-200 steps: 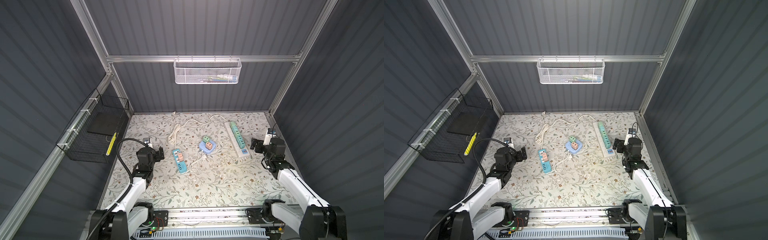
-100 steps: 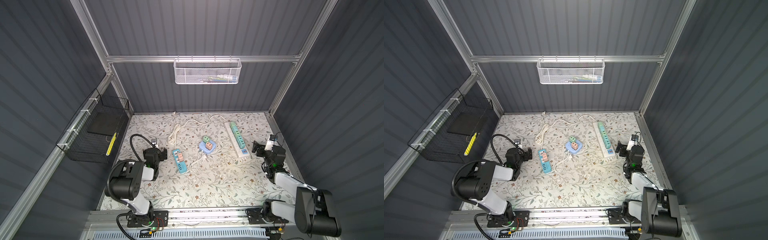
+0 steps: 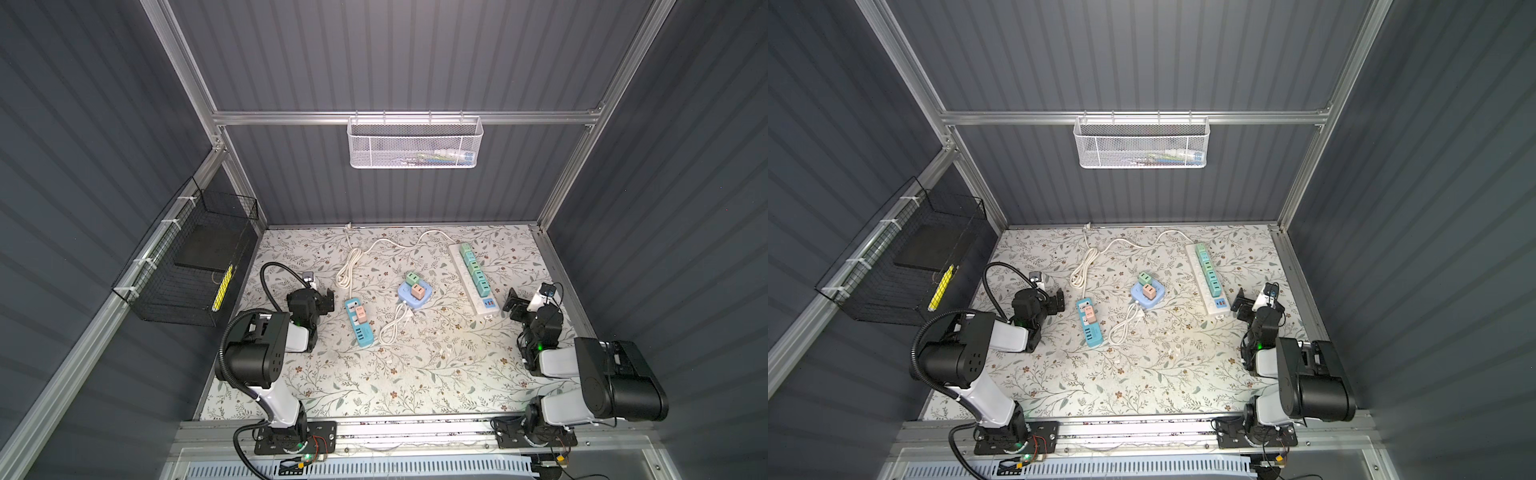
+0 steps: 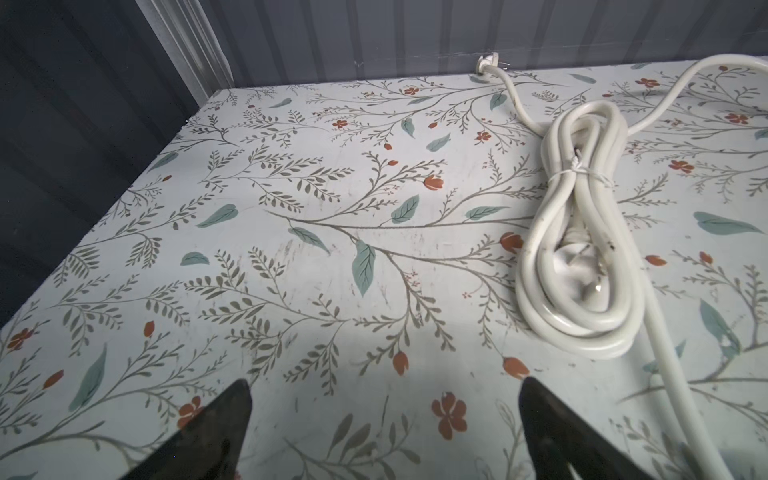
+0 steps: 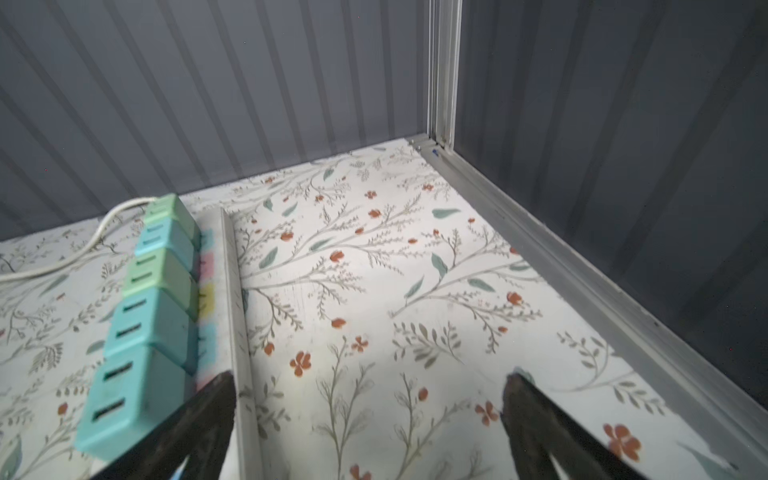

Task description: Insert the plug

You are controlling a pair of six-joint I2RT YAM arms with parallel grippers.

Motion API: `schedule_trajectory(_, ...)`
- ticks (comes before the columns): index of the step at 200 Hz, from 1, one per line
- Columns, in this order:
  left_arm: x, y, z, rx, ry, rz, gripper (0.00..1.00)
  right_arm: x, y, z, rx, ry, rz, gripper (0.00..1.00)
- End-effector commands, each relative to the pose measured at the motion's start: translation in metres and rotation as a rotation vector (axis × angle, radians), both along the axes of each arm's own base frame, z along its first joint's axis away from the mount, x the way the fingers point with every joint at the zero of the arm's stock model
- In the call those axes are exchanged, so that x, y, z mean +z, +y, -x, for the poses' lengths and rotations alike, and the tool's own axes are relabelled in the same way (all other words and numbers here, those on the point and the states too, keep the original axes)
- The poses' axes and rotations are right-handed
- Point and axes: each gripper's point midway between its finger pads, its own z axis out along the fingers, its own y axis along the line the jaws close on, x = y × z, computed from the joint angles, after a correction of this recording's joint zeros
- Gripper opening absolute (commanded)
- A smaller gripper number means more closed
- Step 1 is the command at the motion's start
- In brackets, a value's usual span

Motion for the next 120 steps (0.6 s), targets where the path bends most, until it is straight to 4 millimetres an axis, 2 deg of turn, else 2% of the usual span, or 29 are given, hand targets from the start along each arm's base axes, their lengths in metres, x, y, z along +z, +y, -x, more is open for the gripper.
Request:
schedule_trajectory(1,0.002,0.001,-0.002,0.002,-0.008,0.012,1.00,0.013,-0.005,-0.004,-0.034,-0.039,0.011,0.99)
schedule_trajectory(10,0.003,0.001,-0.003,0.002,-0.009,0.012,1.00,0.014,-0.001,-0.012,-0.011,-0.027,0.021,0.99)
schedule_trajectory(21,0.002,0.001,-0.002,0.001,-0.008,0.012,1.00,0.007,0.006,-0.024,0.016,0.058,0.038,0.99)
schedule_trajectory(120,0.002,0.001,-0.002,0.002,-0.006,0.012,1.00,0.008,0.007,-0.022,0.012,0.045,0.049,0.99)
